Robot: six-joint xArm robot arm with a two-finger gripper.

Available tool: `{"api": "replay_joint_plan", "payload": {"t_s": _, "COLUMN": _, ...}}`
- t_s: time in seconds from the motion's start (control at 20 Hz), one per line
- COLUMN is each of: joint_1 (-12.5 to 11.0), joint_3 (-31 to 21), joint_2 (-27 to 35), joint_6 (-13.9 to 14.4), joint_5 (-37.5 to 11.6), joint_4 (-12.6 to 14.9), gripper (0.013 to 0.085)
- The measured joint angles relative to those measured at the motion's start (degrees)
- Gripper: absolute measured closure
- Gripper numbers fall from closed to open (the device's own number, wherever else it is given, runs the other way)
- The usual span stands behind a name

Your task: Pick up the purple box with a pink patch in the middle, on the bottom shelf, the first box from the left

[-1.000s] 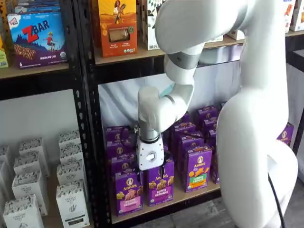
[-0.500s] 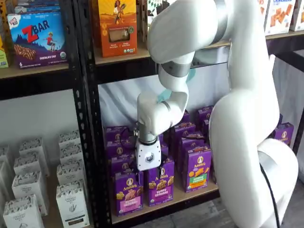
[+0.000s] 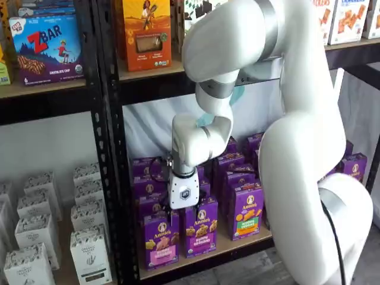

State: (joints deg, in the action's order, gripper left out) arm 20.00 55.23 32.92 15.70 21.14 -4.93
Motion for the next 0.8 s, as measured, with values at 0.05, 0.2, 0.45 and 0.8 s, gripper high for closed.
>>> {"api": "replay_joint_plan", "payload": {"t_s": 0.05, "joint_1": 0.1, "joint_3": 0.5, "joint_2": 0.3, "joint_6": -0.2, "joint_5": 0.1, "joint_4": -0.3, "gripper": 0.013}}
{"api": "replay_joint_plan", "payload": {"t_s": 0.2, "joint_1": 0.2, "joint_3": 1.9, "joint_2": 1.2, "joint_6": -0.6, "joint_5": 0.2, "joint_4": -0.9, "gripper": 0.013}}
{"api": "replay_joint_plan", "payload": {"t_s": 0.45, "joint_1": 0.2, "joint_3": 4.5, "joint_2": 2.6, "joint_6": -1.0, "joint_5": 0.8, "joint_4": -1.3, "gripper": 0.013}}
{"api": "replay_joint_plan", "payload": {"t_s": 0.8, "joint_1": 0.3, "joint_3": 7.8, "joint_2": 4.1, "joint_6": 0.4, "joint_5": 2.3, "joint_4": 0.0, "gripper": 0.013}}
